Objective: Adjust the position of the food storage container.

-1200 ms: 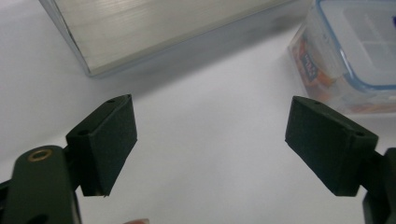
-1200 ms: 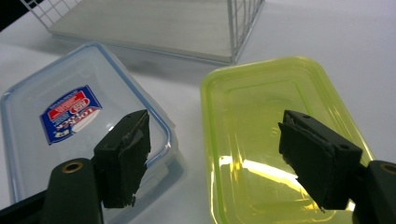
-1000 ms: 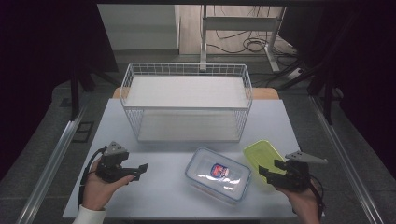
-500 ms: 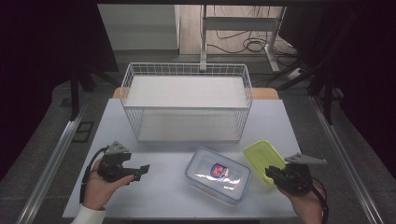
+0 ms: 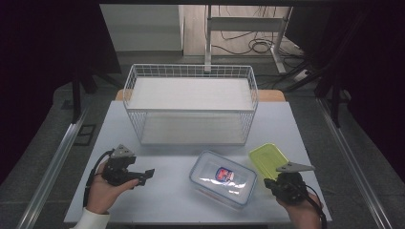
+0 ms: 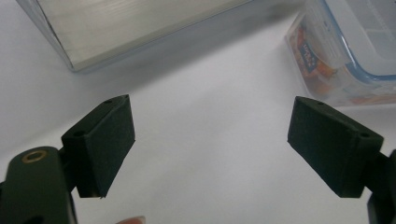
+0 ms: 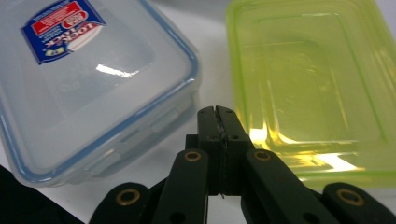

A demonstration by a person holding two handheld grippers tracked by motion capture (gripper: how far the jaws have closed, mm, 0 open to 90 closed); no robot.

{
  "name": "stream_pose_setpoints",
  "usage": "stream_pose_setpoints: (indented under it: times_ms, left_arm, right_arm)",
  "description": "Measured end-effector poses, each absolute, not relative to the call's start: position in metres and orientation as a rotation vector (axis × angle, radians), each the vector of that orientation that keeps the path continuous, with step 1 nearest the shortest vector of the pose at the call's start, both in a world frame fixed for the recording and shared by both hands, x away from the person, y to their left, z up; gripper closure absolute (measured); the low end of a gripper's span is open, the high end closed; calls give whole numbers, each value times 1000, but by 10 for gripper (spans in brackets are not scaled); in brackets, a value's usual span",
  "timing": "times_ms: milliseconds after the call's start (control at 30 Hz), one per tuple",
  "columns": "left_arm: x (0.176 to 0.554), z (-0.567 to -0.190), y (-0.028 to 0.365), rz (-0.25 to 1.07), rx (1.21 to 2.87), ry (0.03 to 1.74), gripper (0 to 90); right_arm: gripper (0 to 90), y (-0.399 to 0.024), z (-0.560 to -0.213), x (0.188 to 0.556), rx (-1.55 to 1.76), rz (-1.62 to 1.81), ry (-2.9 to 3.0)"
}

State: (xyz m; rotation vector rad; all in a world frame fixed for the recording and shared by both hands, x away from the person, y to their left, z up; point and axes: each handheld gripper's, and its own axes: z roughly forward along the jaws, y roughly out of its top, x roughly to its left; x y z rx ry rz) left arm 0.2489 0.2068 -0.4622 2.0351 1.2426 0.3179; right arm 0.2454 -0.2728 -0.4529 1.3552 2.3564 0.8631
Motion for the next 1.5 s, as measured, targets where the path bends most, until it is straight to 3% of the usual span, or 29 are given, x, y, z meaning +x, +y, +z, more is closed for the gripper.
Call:
stream_pose_setpoints:
  times_ms: [1500]
  left_arm:
    - [254,-473,208,318,2066,1273,141]
  right_arm:
    - [889,-220,-480,266,1298,681,2402]
